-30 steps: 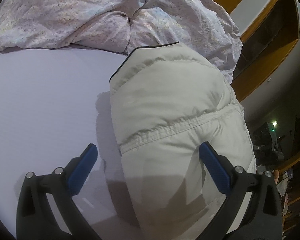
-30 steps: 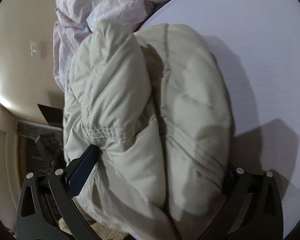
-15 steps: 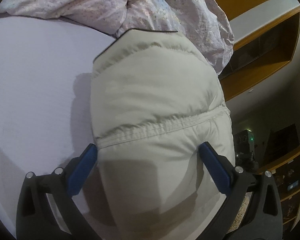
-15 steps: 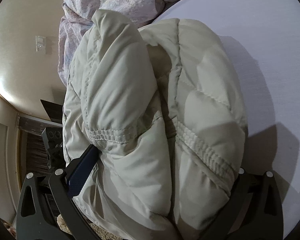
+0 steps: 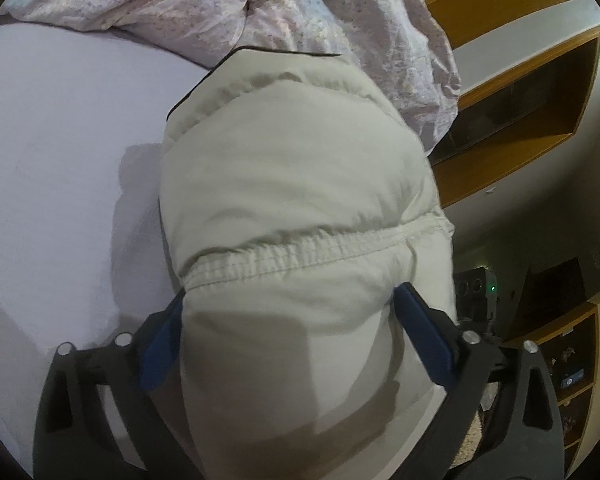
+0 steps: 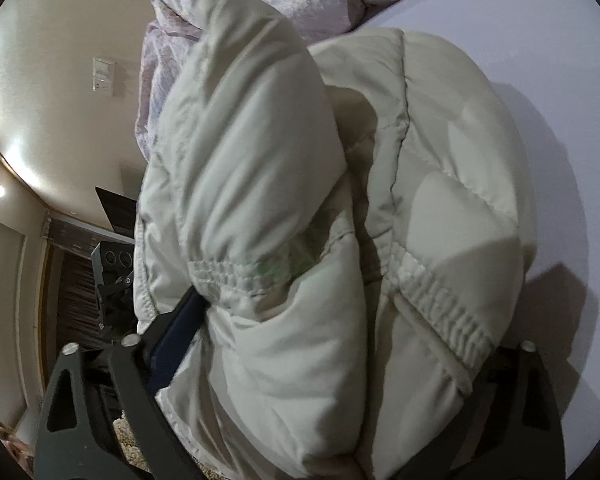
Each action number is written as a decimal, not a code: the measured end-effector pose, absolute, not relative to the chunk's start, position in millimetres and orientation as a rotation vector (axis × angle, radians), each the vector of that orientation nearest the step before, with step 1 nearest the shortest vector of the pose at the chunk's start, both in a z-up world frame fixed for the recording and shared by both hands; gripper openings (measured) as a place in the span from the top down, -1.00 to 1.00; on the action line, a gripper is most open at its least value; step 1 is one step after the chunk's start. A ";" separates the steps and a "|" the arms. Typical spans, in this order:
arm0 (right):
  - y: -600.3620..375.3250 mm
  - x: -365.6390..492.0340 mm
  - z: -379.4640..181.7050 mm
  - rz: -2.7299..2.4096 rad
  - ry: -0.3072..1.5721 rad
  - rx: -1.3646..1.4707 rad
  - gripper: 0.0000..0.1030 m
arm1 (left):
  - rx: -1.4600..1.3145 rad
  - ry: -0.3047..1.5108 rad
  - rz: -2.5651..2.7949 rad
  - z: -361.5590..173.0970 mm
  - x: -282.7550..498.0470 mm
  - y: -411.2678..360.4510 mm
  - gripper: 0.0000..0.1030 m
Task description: Fold large clothes
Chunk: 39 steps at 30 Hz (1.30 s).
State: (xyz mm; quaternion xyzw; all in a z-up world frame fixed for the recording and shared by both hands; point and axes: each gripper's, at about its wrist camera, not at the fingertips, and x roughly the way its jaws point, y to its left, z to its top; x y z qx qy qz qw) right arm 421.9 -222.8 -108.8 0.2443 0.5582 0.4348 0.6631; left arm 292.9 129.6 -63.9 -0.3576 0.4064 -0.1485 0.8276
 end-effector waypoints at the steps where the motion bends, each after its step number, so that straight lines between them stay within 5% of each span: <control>1: -222.0 421.2 -105.4 0.983 1.246 0.547 -0.69 | -0.754 0.853 -0.320 -60.8 291.6 130.1 -0.74; 6: -207.7 423.2 -82.5 1.001 1.180 0.506 -0.30 | -0.738 0.786 -0.328 -41.5 284.2 141.3 -0.58; 22: -96.5 455.4 -65.5 1.066 1.126 0.349 -0.21 | -0.716 0.674 -0.158 -36.8 277.6 232.2 -0.56; 32: -96.5 454.1 -77.2 0.960 1.146 0.343 -0.66 | -0.699 0.680 -0.095 -58.7 283.0 249.2 -0.63; 39: -122.3 435.2 -30.3 0.808 0.995 0.197 -0.72 | -0.526 0.641 0.051 -28.1 268.9 236.6 -0.69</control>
